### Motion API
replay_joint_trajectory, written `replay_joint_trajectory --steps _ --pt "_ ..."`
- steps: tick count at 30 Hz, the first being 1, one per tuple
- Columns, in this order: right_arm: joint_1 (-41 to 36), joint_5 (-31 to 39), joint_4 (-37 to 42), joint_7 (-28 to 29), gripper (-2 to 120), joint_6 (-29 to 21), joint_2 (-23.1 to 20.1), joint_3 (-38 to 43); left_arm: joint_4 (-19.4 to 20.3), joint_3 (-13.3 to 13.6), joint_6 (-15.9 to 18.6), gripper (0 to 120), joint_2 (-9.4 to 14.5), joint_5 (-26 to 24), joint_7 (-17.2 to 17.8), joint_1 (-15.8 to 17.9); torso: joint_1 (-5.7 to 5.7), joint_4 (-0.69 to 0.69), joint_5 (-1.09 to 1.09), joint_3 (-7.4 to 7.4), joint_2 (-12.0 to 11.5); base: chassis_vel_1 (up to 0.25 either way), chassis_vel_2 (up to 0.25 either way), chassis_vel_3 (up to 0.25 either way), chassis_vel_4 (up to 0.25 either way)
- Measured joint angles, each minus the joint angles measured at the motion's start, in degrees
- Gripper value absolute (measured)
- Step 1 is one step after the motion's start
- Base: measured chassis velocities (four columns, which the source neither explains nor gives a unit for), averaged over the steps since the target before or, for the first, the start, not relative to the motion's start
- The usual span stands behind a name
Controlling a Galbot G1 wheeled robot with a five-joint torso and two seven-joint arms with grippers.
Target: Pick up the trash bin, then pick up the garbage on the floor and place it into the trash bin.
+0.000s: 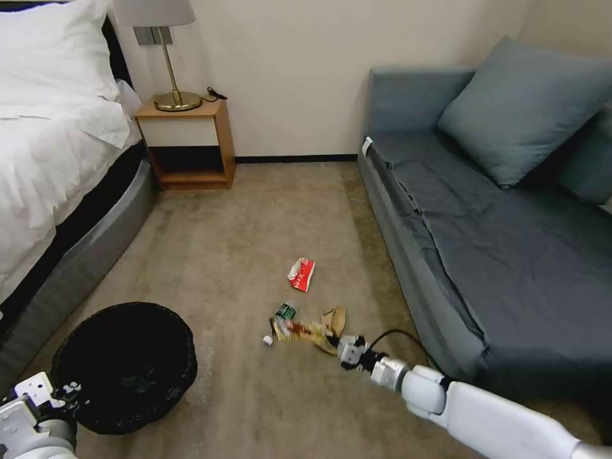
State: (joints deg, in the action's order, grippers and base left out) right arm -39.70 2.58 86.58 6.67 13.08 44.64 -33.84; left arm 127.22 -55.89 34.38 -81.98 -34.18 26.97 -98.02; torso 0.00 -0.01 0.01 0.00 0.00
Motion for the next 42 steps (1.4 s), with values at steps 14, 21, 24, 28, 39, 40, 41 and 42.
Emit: replay_joint_trajectory --steps 14,21,24,28,39,40,41,42 --pt "14.21 21.28 23.82 8.77 0 -15.53 6.95 -16.51 0.84 7.4 1.34 2 -1.35 2.87 0.8 3.66 0.0 0.01 -0.01 0.0 0.0 0.0 0.0 0.0 0.0" --pt "15.26 23.39 19.98 12.63 0 -16.56 12.46 -23.16 1.07 7.92 1.47 2 -2.09 2.88 0.78 3.78 0.0 0.01 -0.02 0.0 0.0 0.0 0.0 0.0 0.0" --pt "16.23 24.6 17.49 14.14 0 -16.89 16.32 -25.16 1.2 8.24 1.53 2 -2.47 3.12 0.71 3.77 0.0 0.02 -0.02 0.0 0.0 0.0 0.0 0.0 0.0" --pt "17.34 25.34 16.1 14.72 0 -17.34 20.11 -26.51 1.09 8.92 1.57 2 -2.99 3.83 0.64 4.09 0.0 0.02 -0.01 0.0 0.0 0.0 0.0 0.0 0.0" --pt "17.76 25.5 13.86 15.74 0 -18.64 24.51 -29.02 0.76 10.19 1.62 2 -3.76 4.61 0.58 4.7 0.0 0.02 -0.02 0.0 0.0 0.0 0.0 0.0 0.0" --pt "17.78 25.48 13.77 15.74 3 -18.66 24.55 -29.1 0.79 10.22 1.63 2 -3.76 4.61 0.58 4.7 0.0 0.01 -0.02 0.01 0.0 0.0 0.0 0.0 0.0" --pt "17.84 25.45 13.61 15.74 8 -18.7 24.59 -29.25 0.82 10.25 1.64 2 -3.77 4.61 0.58 4.71 0.0 0.01 -0.02 0.0 0.0 0.0 0.0 0.0 0.0" --pt "17.84 25.45 13.61 15.74 8 -18.7 24.59 -29.25 0.82 10.25 1.64 2 -3.77 4.61 0.58 4.71 0.0 0.01 -0.02 0.0 0.0 0.0 0.0 0.0 0.0"
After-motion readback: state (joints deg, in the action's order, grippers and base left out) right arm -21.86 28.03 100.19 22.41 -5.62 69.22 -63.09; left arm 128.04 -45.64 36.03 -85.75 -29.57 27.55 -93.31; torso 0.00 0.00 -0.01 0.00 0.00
